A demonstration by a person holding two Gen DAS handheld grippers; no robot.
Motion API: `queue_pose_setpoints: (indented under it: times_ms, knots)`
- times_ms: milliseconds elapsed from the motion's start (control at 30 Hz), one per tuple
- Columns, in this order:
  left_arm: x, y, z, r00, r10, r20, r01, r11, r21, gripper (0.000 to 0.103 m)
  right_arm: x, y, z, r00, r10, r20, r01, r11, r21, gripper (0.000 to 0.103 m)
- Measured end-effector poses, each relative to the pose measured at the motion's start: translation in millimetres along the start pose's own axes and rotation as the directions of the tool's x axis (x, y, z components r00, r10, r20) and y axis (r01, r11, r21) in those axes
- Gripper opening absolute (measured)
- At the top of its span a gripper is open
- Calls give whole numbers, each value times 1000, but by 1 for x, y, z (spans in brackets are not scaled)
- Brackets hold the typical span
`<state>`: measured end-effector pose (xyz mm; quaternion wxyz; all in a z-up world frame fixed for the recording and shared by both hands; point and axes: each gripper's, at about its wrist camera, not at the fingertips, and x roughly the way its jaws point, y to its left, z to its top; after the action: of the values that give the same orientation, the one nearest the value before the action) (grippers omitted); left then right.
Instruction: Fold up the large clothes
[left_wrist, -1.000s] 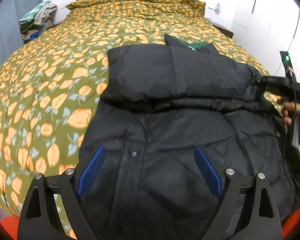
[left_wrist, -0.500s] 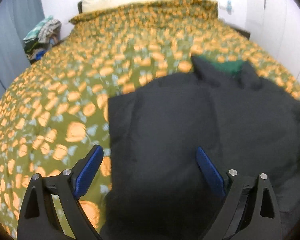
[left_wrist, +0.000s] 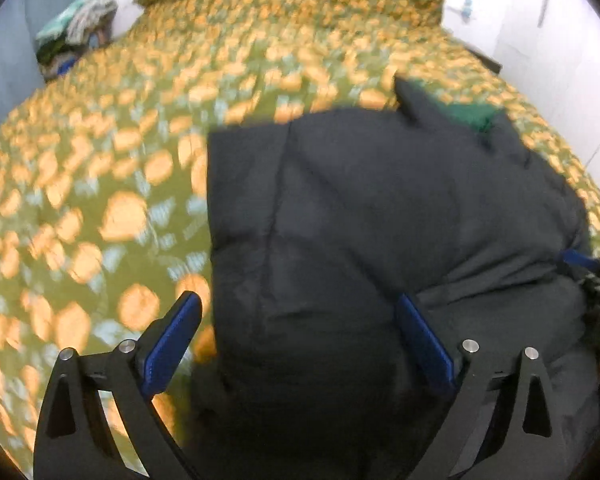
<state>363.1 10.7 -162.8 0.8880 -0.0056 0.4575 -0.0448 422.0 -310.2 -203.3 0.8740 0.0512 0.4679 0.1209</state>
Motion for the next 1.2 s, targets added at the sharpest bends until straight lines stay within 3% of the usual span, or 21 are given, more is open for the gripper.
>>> queue_pose_setpoints:
  times_ms: [100, 200, 400, 500, 567, 967, 1033, 1200]
  knots:
    - [-12, -2, 24, 999, -26, 43, 26, 1000, -3, 98, 1, -4, -3, 1000, 9, 12, -10, 1000, 9, 66]
    - [1, -4, 50, 999, -20, 51, 22, 999, -28, 99, 2, -3, -4, 1000, 11, 16, -11, 1000, 11, 66]
    - [82, 15, 71, 996, 67, -59, -75, 986, -150, 100, 3, -5, -5, 1000, 26, 17, -27, 999, 21, 66]
    - [109, 32, 60, 993, -17, -115, -13, 967, -253, 101, 3, -6, -7, 999, 33, 28, -34, 999, 24, 66]
    - [117, 39, 55, 994, -45, -102, 14, 958, -287, 102, 4, -6, -8, 999, 37, 32, -38, 999, 25, 66]
    - [116, 35, 56, 996, -36, -81, 16, 973, -232, 101, 8, -7, -13, 998, 36, 60, -38, 999, 20, 66]
    - [97, 30, 58, 996, -42, -80, 26, 981, -195, 101, 7, -7, -13, 998, 33, 60, -34, 999, 20, 66]
    - [31, 15, 39, 994, -109, 9, 109, 993, -51, 101, 7, -7, -14, 997, 33, 66, -34, 999, 24, 66]
